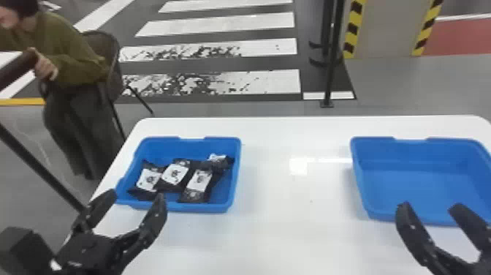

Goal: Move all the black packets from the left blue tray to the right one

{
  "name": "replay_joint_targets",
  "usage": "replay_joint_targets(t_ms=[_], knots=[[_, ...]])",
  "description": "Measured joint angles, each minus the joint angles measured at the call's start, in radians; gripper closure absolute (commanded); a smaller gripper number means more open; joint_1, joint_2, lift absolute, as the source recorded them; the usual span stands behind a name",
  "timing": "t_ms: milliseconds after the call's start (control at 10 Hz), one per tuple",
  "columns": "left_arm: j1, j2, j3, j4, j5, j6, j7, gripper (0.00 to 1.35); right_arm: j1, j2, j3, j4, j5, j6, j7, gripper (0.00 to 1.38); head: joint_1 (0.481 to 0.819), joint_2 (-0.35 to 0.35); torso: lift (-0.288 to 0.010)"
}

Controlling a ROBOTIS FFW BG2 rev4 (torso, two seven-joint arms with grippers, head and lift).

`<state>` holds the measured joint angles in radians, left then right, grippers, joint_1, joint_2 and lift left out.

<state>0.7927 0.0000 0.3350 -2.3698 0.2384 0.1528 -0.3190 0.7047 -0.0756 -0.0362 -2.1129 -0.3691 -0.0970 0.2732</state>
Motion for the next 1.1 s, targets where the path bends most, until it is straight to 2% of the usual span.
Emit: replay_joint_targets(t_ms=[800,1100], knots=[[0.002,0.0,0.0,0.0,0.006,0.01,0.0,0.13,0.0,-0.001,0.006,0.0,0.01,0.013,0.0,0.12,0.695,0.173,-0.14],[-0.011,0.0,-0.001,0.0,-0.013,0.052,0.0,0.13,0.002,0.0,0.006,0.008,-0.011,0.014,0.0,0.12,0.695,0.172,-0.14]])
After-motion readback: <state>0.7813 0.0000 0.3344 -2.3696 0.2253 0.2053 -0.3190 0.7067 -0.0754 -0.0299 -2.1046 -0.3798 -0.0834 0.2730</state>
